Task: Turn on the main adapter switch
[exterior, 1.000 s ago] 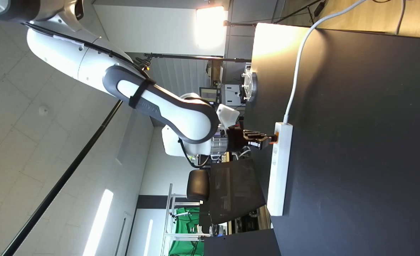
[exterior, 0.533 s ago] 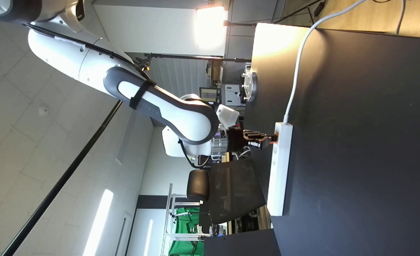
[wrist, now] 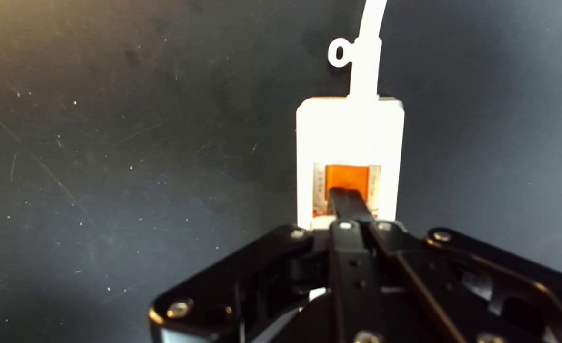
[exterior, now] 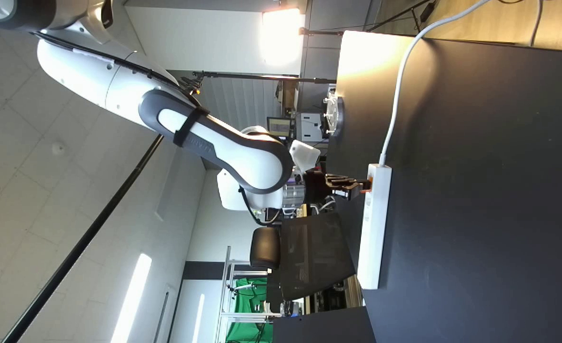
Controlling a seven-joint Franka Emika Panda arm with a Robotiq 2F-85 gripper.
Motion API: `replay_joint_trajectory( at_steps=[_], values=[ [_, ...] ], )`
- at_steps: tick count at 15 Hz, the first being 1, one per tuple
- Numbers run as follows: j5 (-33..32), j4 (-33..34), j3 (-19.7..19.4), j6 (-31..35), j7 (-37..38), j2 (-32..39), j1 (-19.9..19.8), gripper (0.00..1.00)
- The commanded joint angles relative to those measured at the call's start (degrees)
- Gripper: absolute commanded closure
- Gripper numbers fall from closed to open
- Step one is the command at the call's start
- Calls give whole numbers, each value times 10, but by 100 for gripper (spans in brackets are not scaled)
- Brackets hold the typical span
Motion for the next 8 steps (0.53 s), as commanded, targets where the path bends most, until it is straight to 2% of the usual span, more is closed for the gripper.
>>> replay_joint_trajectory(
  at_steps=[1, 8],
  values=[
    [1, 2, -7, -4, 7, 3, 5, 100],
    [-4, -3, -6, -13, -6, -3, 5, 100]
  ],
)
